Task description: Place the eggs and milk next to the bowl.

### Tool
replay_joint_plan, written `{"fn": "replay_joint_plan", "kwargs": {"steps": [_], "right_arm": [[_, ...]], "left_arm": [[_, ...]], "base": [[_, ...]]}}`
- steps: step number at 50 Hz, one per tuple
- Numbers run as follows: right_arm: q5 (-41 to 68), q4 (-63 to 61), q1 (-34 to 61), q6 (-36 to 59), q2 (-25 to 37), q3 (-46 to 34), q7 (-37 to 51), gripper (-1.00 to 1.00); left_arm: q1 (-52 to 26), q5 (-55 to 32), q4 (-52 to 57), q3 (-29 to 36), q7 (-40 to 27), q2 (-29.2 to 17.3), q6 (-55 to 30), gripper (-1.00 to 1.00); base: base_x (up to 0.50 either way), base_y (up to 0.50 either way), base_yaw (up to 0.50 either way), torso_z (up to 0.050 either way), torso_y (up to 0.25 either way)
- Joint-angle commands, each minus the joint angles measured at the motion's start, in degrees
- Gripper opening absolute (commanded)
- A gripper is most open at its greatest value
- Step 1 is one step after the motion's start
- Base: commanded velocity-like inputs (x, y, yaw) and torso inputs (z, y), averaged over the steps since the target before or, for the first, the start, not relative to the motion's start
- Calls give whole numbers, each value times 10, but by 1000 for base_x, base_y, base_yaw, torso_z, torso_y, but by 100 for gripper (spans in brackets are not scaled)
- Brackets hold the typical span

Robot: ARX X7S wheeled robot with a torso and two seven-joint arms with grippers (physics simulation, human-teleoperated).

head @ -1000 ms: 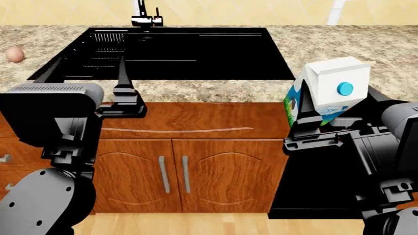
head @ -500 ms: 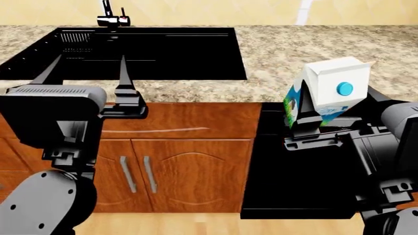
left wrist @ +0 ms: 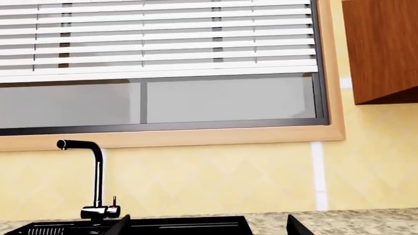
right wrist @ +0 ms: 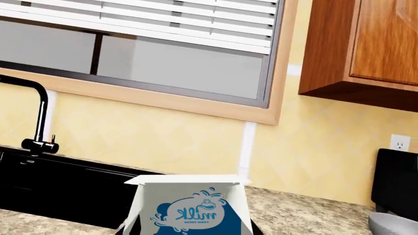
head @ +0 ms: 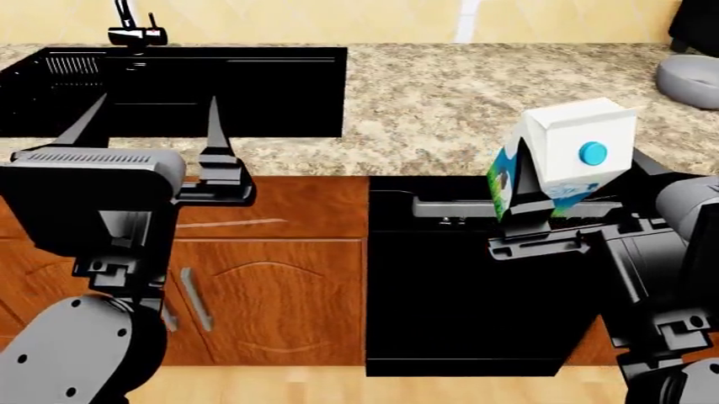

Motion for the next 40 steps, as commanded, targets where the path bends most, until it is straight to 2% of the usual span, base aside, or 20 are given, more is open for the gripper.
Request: {"fn": "replay_joint_plan", "kwargs": {"steps": [1,40], "right_arm": [[-12,-4,6,6,-1,6,-1,-100],[-11,-6,6,7,1,4,-1,-100]], "left_arm": [[0,1,-1,3,0,0,0,100],[1,-1,3,5,-3,-6,3,100]], "base": [[0,-500,0,0,0],[0,-500,0,0,1]]}}
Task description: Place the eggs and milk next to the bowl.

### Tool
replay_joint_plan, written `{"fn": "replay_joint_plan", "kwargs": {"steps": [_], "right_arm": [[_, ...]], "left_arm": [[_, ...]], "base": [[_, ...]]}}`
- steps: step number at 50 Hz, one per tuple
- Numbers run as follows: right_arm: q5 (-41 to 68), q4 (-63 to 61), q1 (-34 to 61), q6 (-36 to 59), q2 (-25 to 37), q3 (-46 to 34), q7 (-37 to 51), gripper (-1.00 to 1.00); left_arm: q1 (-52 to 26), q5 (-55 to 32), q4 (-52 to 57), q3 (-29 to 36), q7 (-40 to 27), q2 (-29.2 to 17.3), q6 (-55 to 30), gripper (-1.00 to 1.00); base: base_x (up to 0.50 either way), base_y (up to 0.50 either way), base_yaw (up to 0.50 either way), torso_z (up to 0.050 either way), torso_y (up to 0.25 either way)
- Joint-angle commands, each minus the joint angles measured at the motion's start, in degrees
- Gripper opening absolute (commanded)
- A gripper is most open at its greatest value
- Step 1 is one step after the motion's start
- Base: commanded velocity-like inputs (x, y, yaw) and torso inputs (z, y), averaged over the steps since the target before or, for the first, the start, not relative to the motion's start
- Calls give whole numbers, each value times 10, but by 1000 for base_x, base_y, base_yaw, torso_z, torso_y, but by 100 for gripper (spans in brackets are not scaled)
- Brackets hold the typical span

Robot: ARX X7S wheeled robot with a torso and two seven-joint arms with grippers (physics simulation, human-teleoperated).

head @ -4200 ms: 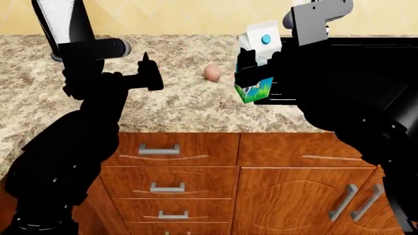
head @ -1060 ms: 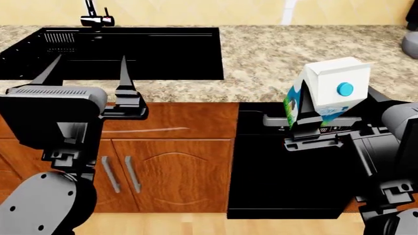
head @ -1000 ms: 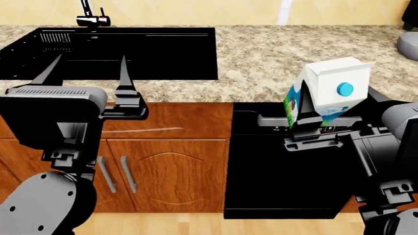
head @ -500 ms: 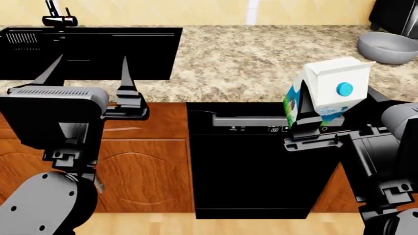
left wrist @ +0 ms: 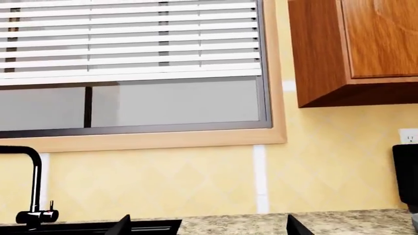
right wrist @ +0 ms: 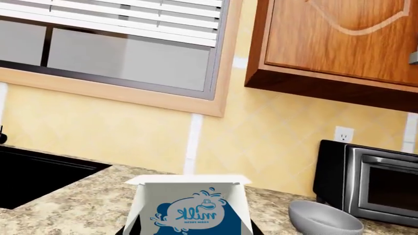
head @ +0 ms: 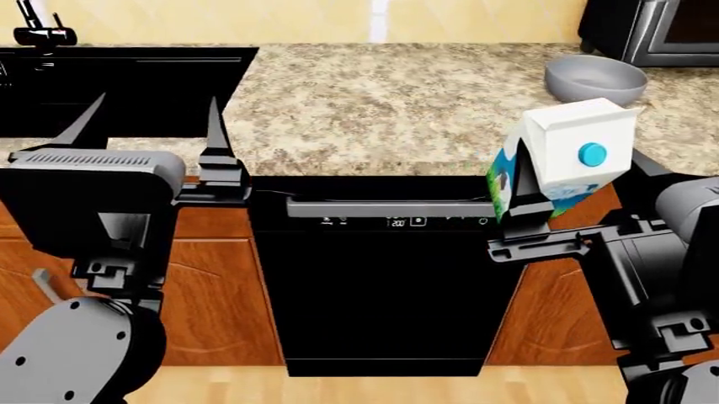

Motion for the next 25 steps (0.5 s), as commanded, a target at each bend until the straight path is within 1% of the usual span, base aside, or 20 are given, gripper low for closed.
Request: {"fn": "replay_joint_plan", "kwargs": {"steps": [1,25], "right_arm": [[-12,-1,6,6,-1,6,-4,-100],[-12,0,11,12,-2,2,-2,-100]], "left_arm": [[0,0,-2,2,1,-1,2,100],[0,-2,2,4,-1,-3,1,100]], "base": [[-1,-500,0,0,0],[16,-500,0,0,0]]}}
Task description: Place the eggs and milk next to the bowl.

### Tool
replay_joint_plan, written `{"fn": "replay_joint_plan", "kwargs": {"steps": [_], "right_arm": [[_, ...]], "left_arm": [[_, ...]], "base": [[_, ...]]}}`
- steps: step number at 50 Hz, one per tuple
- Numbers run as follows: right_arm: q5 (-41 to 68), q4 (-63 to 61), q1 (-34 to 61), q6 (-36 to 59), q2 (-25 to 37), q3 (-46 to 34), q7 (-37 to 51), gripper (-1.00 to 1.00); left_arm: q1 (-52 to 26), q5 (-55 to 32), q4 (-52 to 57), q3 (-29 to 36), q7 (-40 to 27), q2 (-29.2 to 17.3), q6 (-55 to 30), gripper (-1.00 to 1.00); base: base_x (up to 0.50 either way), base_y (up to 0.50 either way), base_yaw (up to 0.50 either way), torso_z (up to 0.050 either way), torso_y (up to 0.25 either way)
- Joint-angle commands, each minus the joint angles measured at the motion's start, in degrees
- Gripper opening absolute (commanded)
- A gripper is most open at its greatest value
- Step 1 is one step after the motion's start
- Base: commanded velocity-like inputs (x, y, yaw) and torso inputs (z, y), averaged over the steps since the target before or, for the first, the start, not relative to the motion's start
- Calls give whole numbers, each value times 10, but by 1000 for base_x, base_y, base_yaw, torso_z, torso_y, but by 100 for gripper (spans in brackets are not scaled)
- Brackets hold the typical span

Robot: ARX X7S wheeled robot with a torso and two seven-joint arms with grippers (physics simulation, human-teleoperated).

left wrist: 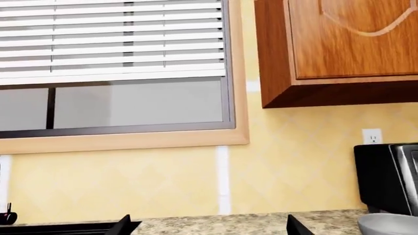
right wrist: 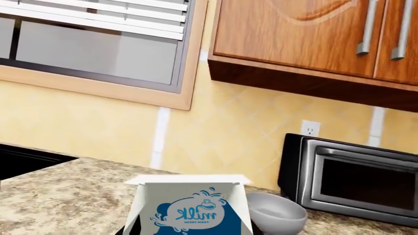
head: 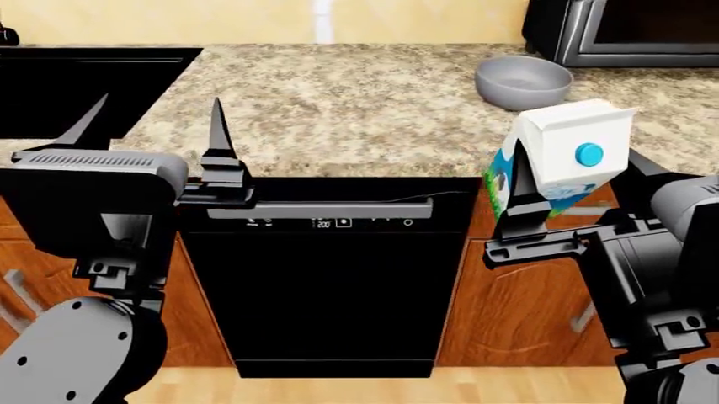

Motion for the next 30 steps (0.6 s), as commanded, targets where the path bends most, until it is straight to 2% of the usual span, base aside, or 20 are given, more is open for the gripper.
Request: {"fn": "replay_joint_plan", "kwargs": {"steps": [1,28,30], "right_arm": [[-12,-3,6,8,0,6,0,-100],[-11,-4,-1,-9,5,15,-6,-100],[31,4,70,39,0,13,-1,-100]], "left_arm": [[0,-2,3,0,-2,-2,-1,100],[-4,-11,10,-2,-7,-2,-5,100],[-16,-16,8,-2,-9,0,-14,100]], "base": [[136,-500,0,0,0],[270,-487,0,0,1],[298,-471,0,0,0]]}}
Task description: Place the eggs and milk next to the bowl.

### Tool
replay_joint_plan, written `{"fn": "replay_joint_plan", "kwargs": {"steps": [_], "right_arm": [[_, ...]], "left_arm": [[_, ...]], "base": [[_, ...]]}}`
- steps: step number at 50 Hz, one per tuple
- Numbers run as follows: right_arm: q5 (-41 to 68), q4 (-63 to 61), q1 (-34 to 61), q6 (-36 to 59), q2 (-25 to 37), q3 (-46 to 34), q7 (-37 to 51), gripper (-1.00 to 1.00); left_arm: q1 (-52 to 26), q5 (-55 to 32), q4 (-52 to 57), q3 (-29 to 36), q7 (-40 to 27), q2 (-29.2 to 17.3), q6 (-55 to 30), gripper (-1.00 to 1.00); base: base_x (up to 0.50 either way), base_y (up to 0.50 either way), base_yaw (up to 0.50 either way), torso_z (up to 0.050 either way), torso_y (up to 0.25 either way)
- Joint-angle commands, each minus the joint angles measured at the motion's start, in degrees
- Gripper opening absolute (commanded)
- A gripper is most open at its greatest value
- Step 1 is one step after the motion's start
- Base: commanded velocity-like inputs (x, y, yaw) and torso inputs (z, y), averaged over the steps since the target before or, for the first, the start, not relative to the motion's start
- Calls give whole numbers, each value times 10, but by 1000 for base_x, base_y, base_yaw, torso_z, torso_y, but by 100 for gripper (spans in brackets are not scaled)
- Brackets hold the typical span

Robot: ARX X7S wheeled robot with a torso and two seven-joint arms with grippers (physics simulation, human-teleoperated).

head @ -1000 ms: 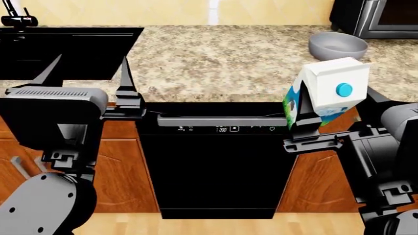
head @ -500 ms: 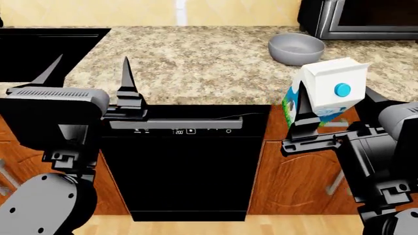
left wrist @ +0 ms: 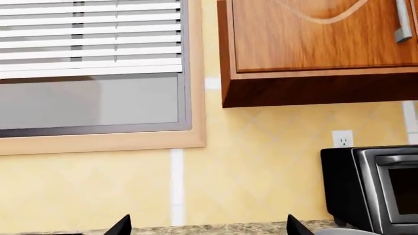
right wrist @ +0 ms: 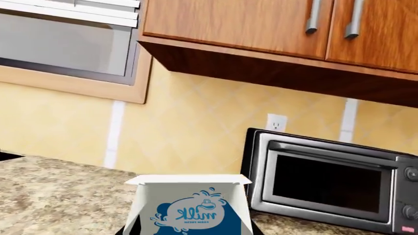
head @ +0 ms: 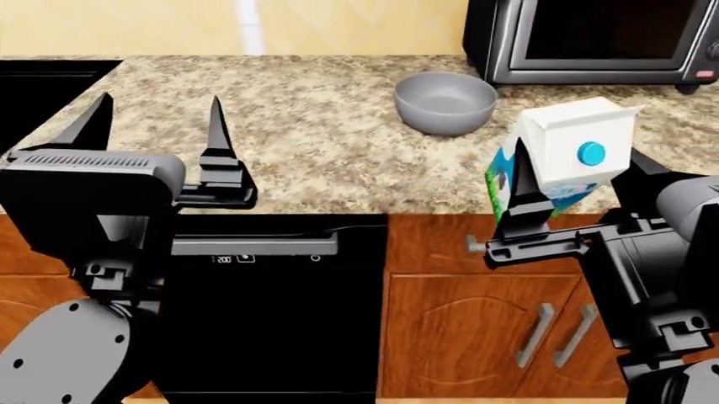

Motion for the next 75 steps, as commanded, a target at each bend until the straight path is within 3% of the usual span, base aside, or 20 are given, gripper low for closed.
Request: {"fn": "replay_joint_plan", "kwargs": {"steps": [1,9,15,22,28,38,58,75], "right_arm": [[48,12,111,73,-9,6,5,-100],[148,175,352,226,-64,-27,-48,-100],[122,304,427,264,-112,-62,-94,-100],[52,435,437,231,-160,-96,-156,-100],[16,482,438,210,-186,-117,-175,-100],[22,464,416,191,-177,-106,-172,-100],[51,428,369,186,-134,-81,-151,-100],[22,476,357,161,-177,-108,-184,-100]], "left_arm": [[-25,-13,-2,-2,-5,4,-19,100],[-121,-33,-28,13,-7,12,-87,100],[-195,-39,-101,27,9,39,-108,100],[-241,-14,-200,53,29,66,-97,100],[-240,-14,-203,56,30,67,-97,100],[-236,-15,-192,57,26,62,-100,100],[-239,-19,-175,57,19,57,-108,100],[-233,-25,-168,55,17,54,-107,100]], "base": [[292,-469,0,0,0],[112,-144,0,0,1],[0,0,0,0,0],[0,0,0,0,0],[234,-12,0,2,0],[500,-31,0,0,2],[149,-171,0,0,1],[71,-59,0,0,1]]}}
